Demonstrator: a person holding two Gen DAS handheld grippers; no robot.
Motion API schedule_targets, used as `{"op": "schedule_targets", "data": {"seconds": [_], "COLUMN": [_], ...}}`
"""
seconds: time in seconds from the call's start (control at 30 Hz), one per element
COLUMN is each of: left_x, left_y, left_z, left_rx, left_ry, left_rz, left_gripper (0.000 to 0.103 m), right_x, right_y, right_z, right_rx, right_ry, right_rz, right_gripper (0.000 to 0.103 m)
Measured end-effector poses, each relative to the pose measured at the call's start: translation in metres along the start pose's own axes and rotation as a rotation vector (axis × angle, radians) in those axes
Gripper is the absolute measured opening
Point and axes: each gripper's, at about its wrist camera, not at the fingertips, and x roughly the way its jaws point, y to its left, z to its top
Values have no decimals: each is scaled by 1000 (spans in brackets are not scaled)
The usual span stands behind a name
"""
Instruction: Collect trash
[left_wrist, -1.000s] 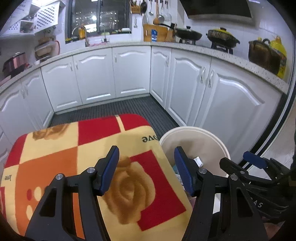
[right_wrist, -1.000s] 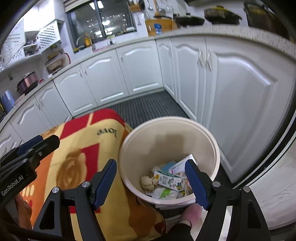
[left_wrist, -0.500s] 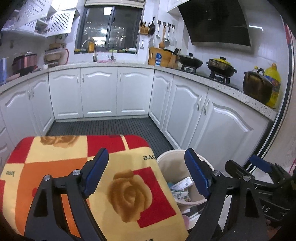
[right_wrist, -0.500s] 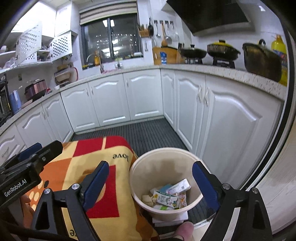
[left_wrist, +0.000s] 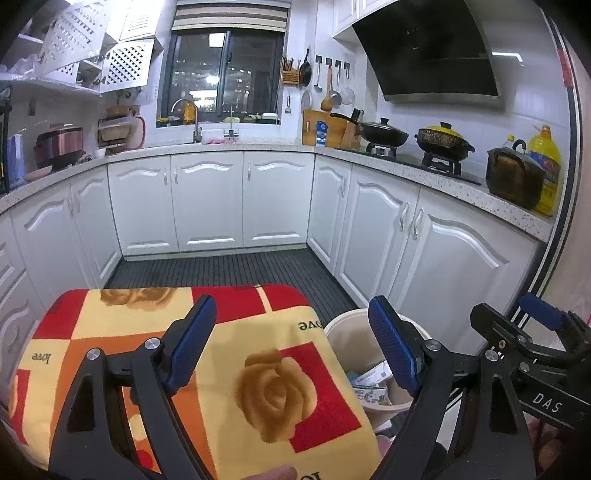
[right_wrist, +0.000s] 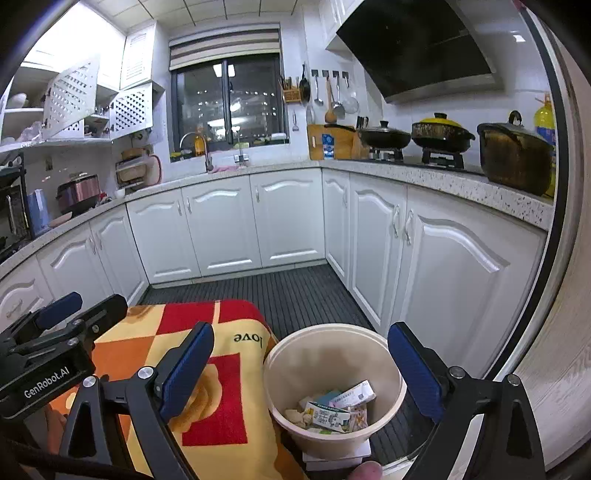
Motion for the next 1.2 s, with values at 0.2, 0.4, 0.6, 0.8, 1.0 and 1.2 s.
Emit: {"op": "schedule_targets", "data": {"seconds": [0.2,0.4,0.6,0.8,1.0,1.2], "left_x": [-5,-6,-5,-3,-3,-3], "left_y": [-1,2,5,5,4,4], "left_z": [1,1,0,-1,-1,0], "left_rx": [5,-3,-22,-20,-15,-21], "left_ry": [-22,-27,-26,-28,-37,-43], "left_rz": [14,16,15,24,40,48], "left_gripper": [84,84,84,84,84,84], "right_x": [-4,-7,-6,-3,-1,-1], "right_y": [1,3,4,4,5,5], "right_z": [-1,-1,-1,0,1,3], "right_rx": [-6,-4,-4,-6,0,4], "right_ry": [-12,-27,-31,-30,-40,-51], "right_rz": [-3,-2,-3,-1,-2,-8], "right_gripper": [96,96,96,96,96,96]}}
